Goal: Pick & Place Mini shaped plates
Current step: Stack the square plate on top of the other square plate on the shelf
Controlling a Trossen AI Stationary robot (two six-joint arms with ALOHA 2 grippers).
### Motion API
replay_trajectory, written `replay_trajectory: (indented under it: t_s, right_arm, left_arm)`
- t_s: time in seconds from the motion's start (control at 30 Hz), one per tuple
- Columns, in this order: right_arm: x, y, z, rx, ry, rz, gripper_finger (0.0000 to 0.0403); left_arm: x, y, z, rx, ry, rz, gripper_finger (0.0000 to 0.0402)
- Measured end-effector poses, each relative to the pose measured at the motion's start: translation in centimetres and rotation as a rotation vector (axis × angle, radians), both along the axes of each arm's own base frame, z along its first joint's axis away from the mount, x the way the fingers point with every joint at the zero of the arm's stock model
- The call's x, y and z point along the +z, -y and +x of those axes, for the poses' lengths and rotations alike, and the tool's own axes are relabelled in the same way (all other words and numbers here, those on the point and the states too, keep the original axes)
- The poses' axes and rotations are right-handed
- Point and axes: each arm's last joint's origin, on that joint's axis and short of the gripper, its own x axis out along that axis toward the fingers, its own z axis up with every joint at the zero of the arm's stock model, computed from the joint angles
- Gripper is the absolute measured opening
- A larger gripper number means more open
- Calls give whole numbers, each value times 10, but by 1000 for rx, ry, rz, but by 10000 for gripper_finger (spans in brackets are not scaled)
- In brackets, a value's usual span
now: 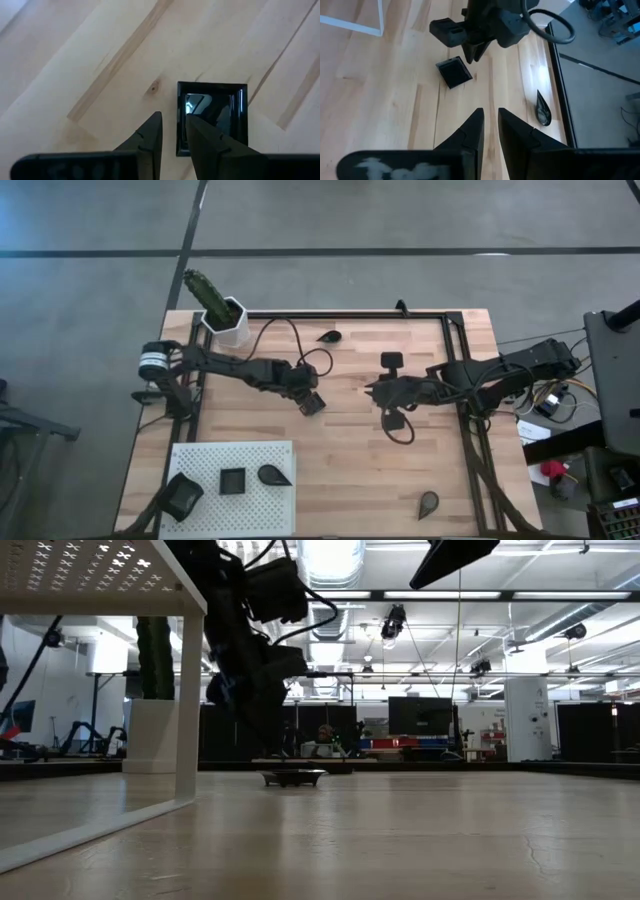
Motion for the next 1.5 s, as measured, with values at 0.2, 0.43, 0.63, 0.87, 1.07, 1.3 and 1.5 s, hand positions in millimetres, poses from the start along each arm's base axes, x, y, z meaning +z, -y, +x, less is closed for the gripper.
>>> replay_trajectory:
  t_s: [0.2, 0.43, 0.63, 0.87, 1.07, 1.3, 1.5]
  right_arm:
    - [-1, 0, 0, 0, -3, -1, 52]
    - [0, 0, 0, 9, -4, -11, 52]
    - [0, 0, 0, 12, 0, -13, 52]
    - [1, 0, 1, 11, 3, -13, 52]
    - [1, 0, 1, 10, 3, -12, 52]
    - [1, 0, 1, 8, 4, -10, 52]
    - [1, 0, 1, 8, 4, -10, 52]
  left_arm:
    - [-14, 0, 5, 0, -23, -1, 81]
    - [-25, 0, 9, -4, -44, -21, 81]
    - [-32, 0, 11, -17, -60, -25, 81]
    - [-32, 0, 11, -56, -65, -9, 46]
    - [-32, 0, 11, -87, -67, -12, 8]
    - [-11, 2, 5, -130, -29, -18, 1]
    - [19, 5, -10, -164, 2, 13, 0]
